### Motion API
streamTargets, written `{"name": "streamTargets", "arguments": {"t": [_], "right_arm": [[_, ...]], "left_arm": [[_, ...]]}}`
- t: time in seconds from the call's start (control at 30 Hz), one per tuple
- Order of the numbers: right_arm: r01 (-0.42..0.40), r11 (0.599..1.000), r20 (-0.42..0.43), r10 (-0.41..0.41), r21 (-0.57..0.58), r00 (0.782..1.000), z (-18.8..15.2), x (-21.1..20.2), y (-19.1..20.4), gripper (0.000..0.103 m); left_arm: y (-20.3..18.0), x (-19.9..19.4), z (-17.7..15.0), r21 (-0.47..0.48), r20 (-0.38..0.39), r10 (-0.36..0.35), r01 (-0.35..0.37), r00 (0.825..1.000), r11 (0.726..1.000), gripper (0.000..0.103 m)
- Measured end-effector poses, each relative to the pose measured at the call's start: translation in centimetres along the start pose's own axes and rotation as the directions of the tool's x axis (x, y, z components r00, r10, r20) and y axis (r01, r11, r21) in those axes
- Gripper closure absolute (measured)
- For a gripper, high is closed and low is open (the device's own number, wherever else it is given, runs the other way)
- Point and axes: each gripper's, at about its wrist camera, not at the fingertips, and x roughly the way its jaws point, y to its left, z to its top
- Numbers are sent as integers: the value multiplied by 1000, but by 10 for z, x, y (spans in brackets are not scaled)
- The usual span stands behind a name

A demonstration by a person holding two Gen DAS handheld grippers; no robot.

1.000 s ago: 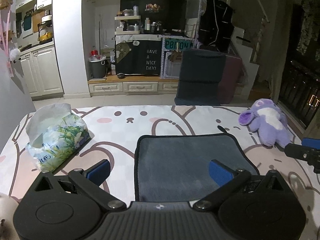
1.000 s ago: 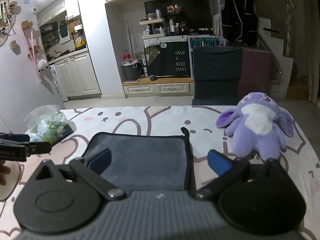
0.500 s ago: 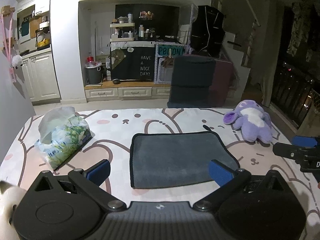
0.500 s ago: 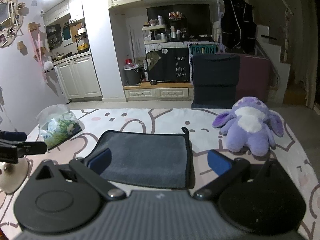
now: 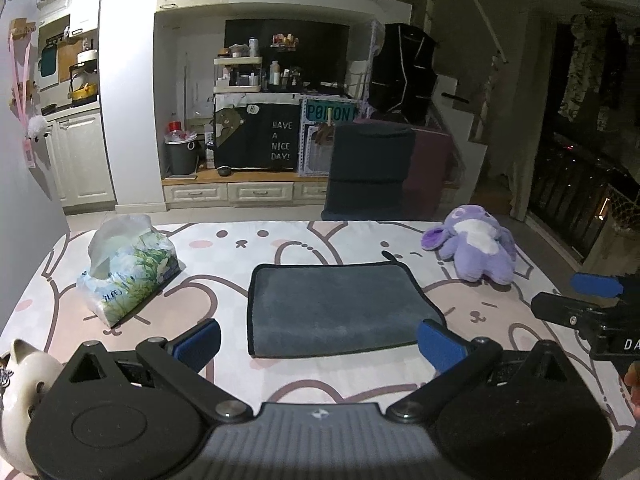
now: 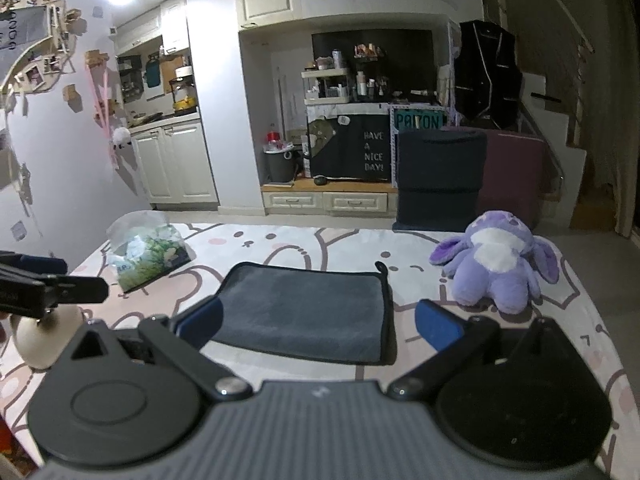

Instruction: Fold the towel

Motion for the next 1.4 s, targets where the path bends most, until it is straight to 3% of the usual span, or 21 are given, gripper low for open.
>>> {"name": "streamTargets", "arguments": {"t": [0.63, 1.4], "right_arm": [[-12, 999, 27, 13, -44, 1000, -24, -56, 16, 0], [-22, 999, -3, 22, -46, 1000, -68, -101, 31, 0]], "left_arm": [[-7, -55, -32, 7, 39, -17, 16, 999, 1000, 0], [-16, -86, -85, 42, 34, -58, 57, 998, 998, 0]]}}
